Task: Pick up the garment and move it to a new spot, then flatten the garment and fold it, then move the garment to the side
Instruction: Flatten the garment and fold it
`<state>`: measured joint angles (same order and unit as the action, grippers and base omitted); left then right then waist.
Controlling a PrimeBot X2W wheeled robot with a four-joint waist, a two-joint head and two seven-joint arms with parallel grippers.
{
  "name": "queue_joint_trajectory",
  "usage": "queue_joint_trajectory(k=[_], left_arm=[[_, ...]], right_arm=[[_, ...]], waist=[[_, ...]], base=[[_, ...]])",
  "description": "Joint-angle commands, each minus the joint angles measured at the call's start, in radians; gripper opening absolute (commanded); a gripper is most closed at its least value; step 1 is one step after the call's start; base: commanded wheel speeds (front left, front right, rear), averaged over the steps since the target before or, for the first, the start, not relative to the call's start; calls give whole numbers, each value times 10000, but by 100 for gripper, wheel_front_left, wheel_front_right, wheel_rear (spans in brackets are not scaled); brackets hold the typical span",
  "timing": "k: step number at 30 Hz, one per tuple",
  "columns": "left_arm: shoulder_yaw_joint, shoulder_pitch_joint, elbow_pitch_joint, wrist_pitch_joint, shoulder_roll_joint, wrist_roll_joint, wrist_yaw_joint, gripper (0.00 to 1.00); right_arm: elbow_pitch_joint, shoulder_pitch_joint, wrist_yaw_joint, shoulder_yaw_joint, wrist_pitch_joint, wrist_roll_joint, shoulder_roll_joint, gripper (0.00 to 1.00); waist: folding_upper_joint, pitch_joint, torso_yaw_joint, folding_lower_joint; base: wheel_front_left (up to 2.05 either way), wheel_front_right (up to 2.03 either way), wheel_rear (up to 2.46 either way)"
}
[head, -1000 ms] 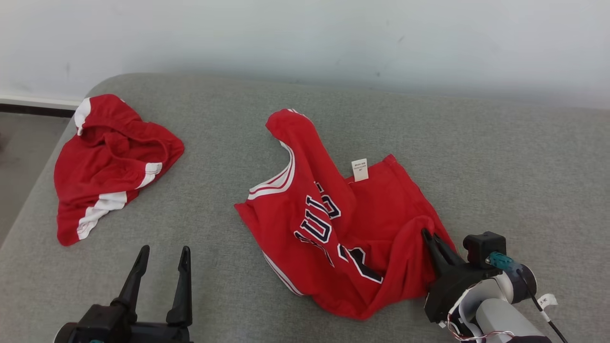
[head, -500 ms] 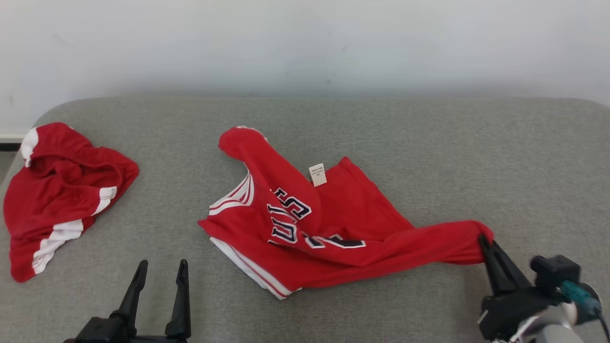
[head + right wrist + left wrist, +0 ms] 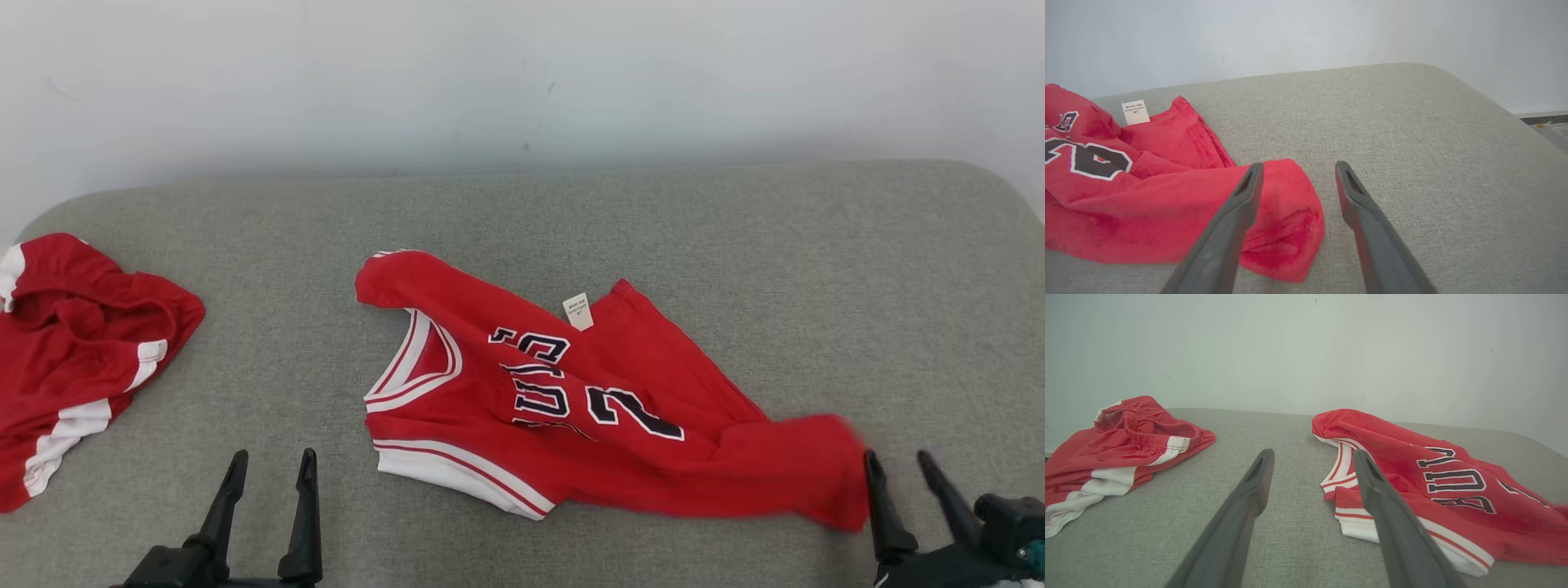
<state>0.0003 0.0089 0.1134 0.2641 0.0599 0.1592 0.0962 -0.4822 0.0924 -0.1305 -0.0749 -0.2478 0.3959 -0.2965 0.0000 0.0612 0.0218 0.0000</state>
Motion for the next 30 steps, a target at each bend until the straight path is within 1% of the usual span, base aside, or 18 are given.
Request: queue_joint_trajectory(k=[1,5,8,12,15,20,30], left_arm=[[65,148,37,2,-15,-104,11,100],[111,208,73,2,-4,-150,47,100],[155,203,77,2,-3,-182,68,100],[231,175,128,2,7,-182,76,100],[220,124,190,2,29,-213,105,100],[77,-218,563,2,216,-222,166,100],[-489,-1425,2036,2,754,-70,307,100]], right_arm=[[206,-10,-7,233,-103,-256,104,100],[978,-100,-7,594,-163,-782,463,100],[1889,-232,-7,678,-178,-1106,809,100],[3059,-529,-7,504,-181,-1538,1286,100],[3609,-696,-7,285,-183,-1698,1545,100],[3858,-798,-7,17,-184,-1840,1770,100],[3778,-299,-7,-284,-185,-1754,1754,100]], waist=[[0,-71,-27,0],[0,-217,-55,0],[0,-271,-67,0],[0,-278,-91,0],[0,-254,-127,0],[0,-175,-234,0],[0,321,-673,0]], base=[[0,0,0],[0,0,0],[0,0,0],[0,0,0],[0,0,0],[0,0,0],[0,0,0]])
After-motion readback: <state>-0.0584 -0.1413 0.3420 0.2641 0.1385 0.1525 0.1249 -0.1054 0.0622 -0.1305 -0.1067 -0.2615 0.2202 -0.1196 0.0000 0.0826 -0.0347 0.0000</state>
